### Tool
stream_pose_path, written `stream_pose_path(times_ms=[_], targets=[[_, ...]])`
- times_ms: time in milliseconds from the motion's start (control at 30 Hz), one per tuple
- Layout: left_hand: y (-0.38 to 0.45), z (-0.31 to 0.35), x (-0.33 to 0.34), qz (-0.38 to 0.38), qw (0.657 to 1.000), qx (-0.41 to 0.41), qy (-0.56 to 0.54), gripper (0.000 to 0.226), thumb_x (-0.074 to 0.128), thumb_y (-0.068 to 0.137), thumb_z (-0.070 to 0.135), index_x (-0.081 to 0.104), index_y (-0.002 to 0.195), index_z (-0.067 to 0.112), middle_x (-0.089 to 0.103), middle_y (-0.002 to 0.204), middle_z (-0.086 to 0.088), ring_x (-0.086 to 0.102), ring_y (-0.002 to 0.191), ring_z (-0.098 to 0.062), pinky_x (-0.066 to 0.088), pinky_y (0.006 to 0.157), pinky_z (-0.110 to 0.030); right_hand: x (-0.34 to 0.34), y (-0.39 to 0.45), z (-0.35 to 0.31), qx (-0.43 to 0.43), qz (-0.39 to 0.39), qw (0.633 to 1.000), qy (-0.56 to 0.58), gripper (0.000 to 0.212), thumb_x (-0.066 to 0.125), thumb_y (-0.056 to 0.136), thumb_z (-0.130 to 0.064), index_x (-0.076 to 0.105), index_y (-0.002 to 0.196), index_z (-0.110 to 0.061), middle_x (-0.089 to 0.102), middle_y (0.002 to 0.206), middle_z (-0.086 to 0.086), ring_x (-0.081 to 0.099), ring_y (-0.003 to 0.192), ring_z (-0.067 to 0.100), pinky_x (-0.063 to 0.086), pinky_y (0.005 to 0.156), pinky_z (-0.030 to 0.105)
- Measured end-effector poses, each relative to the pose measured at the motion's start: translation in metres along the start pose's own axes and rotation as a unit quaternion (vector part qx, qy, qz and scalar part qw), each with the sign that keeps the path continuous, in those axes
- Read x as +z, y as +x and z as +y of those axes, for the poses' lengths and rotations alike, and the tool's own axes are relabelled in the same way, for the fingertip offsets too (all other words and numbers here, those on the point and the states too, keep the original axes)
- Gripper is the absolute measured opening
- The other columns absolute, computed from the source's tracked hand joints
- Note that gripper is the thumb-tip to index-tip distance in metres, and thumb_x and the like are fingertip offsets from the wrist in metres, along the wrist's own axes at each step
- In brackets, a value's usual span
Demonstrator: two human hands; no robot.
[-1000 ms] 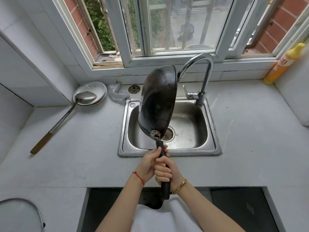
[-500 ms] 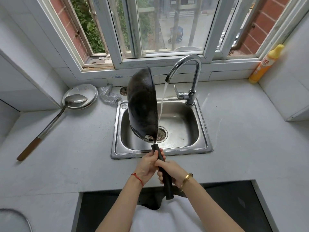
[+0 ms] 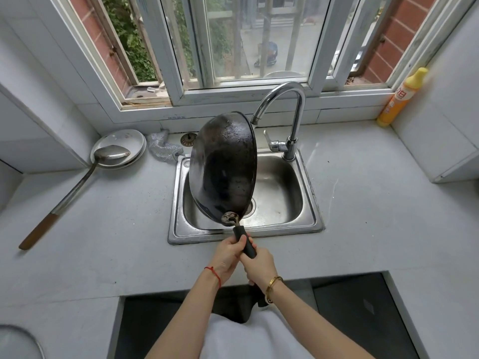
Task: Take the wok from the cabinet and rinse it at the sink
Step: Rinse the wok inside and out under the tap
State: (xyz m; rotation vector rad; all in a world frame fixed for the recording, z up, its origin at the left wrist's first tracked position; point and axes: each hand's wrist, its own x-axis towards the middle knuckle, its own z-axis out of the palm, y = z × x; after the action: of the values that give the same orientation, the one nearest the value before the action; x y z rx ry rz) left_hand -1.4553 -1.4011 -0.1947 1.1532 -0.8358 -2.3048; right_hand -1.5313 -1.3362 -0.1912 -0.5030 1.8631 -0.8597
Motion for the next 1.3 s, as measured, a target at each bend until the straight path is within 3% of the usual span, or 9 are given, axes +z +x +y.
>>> stream_pose_path(times_ms=[200, 533, 633, 800, 1033, 1300], targets=[[-0.003, 0.004, -0.012, 0.037, 0.997, 0.018, 0.059, 0.011, 0.052, 0.098, 0.008, 0.059, 0.099, 0.001, 0.065, 0.08, -0.008, 0.065, 0.077, -0.02, 0.055, 0.08, -0.033, 0.012, 0.003, -0.001, 0.038, -0.058, 0.995, 0.074, 0.021, 0.06, 0.09, -0.028, 0.056, 0.085, -0.008, 0.045, 0.054, 0.003, 0.043, 0.039, 0.012, 0.04, 0.039, 0.023], [0.008, 0.004, -0.003, 0.062, 0.989, 0.018, 0.137, 0.016, 0.06, 0.094, 0.013, 0.066, 0.101, 0.0, 0.07, 0.084, -0.01, 0.067, 0.085, -0.023, 0.054, 0.093, -0.04, 0.004, 0.008, -0.004, 0.074, -0.063, 0.986, 0.133, 0.028, 0.057, 0.093, -0.026, 0.047, 0.07, -0.013, 0.037, 0.045, 0.0, 0.034, 0.036, 0.013, 0.033, 0.04, 0.021], [0.012, 0.007, 0.006, 0.062, 0.987, 0.025, 0.143, 0.015, 0.061, 0.093, 0.011, 0.066, 0.102, 0.0, 0.07, 0.084, -0.009, 0.067, 0.084, -0.022, 0.055, 0.09, -0.037, -0.002, 0.012, -0.007, 0.08, -0.066, 0.984, 0.145, 0.027, 0.056, 0.093, -0.025, 0.045, 0.071, -0.013, 0.035, 0.046, 0.0, 0.033, 0.036, 0.013, 0.032, 0.039, 0.02], [0.017, 0.012, 0.015, 0.066, 0.985, 0.035, 0.159, 0.02, 0.063, 0.092, 0.01, 0.064, 0.108, -0.001, 0.072, 0.088, -0.009, 0.071, 0.08, -0.018, 0.057, 0.073, -0.023, -0.008, 0.017, -0.011, 0.087, -0.074, 0.981, 0.156, 0.028, 0.054, 0.094, -0.023, 0.045, 0.069, -0.013, 0.034, 0.046, -0.001, 0.032, 0.037, 0.012, 0.031, 0.04, 0.02], [0.023, 0.019, 0.019, 0.069, 0.98, 0.036, 0.183, 0.02, 0.065, 0.091, 0.012, 0.066, 0.105, -0.003, 0.074, 0.089, -0.013, 0.073, 0.079, -0.016, 0.056, 0.069, -0.019, -0.012, 0.023, -0.017, 0.089, -0.077, 0.979, 0.168, 0.029, 0.056, 0.093, -0.021, 0.042, 0.068, -0.014, 0.032, 0.048, 0.0, 0.029, 0.038, 0.012, 0.028, 0.039, 0.021], [0.027, 0.024, 0.019, 0.099, 0.972, 0.053, 0.206, 0.018, 0.067, 0.089, 0.016, 0.068, 0.102, 0.003, 0.076, 0.089, -0.01, 0.074, 0.083, -0.017, 0.058, 0.075, -0.023, -0.011, 0.027, -0.025, 0.097, -0.094, 0.977, 0.165, 0.032, 0.054, 0.093, -0.019, 0.042, 0.064, -0.016, 0.033, 0.048, 0.0, 0.03, 0.038, 0.011, 0.03, 0.039, 0.021]])
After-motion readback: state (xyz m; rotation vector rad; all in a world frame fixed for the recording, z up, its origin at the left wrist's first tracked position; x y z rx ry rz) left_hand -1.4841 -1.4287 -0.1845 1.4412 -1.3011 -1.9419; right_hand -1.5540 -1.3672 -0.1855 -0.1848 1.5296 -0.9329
